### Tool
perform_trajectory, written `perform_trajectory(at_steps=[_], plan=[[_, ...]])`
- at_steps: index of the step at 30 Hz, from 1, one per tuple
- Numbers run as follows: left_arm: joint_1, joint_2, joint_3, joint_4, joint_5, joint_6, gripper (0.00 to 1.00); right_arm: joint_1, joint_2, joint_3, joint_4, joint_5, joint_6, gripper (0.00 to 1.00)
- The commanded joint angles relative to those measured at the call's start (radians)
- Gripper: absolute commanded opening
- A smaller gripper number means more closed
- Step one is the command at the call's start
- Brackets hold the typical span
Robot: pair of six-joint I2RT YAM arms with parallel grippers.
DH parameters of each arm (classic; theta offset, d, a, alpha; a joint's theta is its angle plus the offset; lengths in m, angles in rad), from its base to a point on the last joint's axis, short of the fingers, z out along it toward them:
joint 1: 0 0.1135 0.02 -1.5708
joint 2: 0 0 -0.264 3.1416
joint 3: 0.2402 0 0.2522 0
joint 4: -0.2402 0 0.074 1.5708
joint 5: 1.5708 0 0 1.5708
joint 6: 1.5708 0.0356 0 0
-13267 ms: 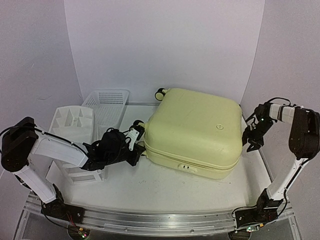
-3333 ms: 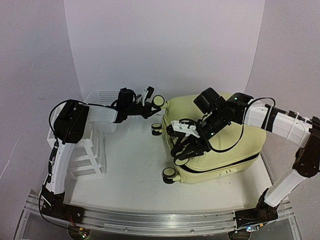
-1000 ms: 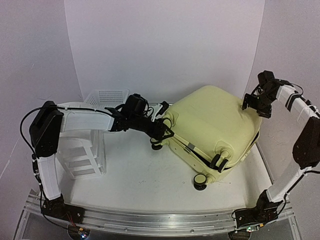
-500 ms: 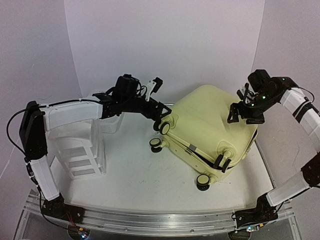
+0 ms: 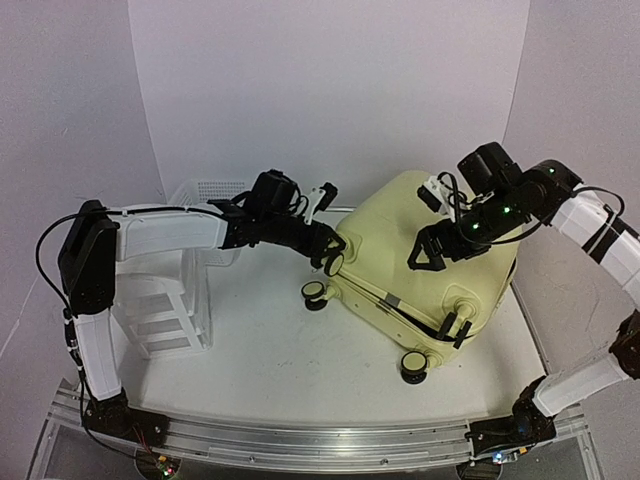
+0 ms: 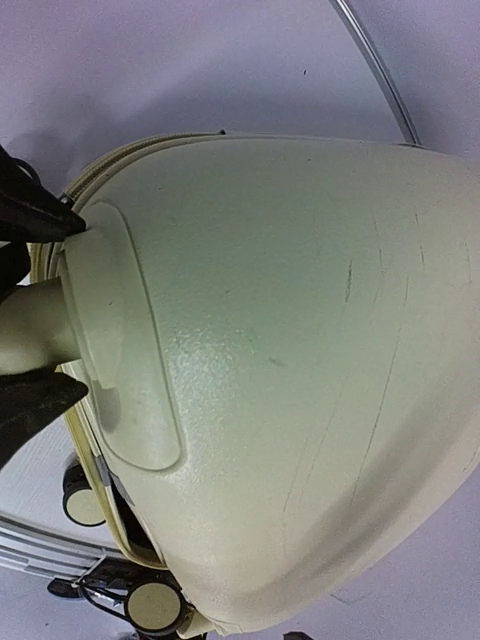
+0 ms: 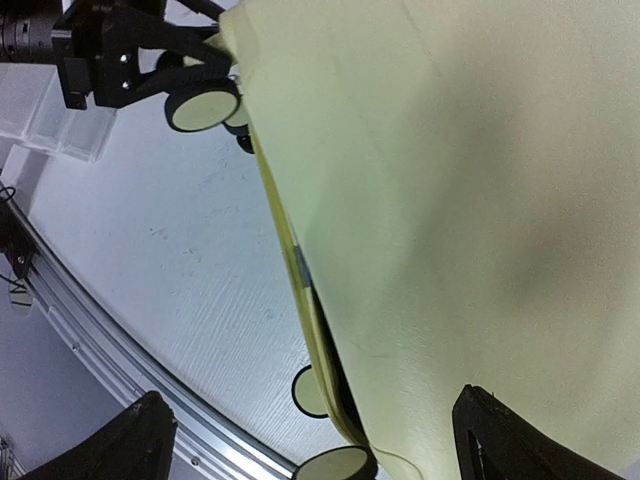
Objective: Open, take out, and arrange the luggage
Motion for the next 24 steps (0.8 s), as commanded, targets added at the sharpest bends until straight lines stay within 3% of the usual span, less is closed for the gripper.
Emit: perform_trajectory(at_steps=[1,4,9,14,18,24], plan=[[-0.149,-0.015,0.023,-0.007,0.079,-0.052,0.4,0.048,0.027,-0.013,0.116,0.017,-0.026,0.98],[-0.205,-0.029,0.009,-0.007,0.052,-0.035,0.41,0.051,0.032,-0.027,0.144,-0.014,-0.026,0.98],[-0.21,-0.135,-0.117,-0.008,0.015,0.053,0.54,0.057,0.018,-0.06,0.18,-0.029,-0.023,0.98],[-0.227,-0.174,-0.136,-0.004,0.185,0.018,0.54,0.129,0.045,-0.037,0.183,-0.017,-0.089,0.98],[-0.294,-0.148,-0.108,-0.001,0.183,0.031,0.56,0.168,0.061,-0.041,0.231,-0.031,-0.172,0.98],[-0.238,-0.331,-0.261,0.0,0.069,0.074,0.75,0.169,0.041,-0.065,0.235,-0.141,-0.401,0.98]])
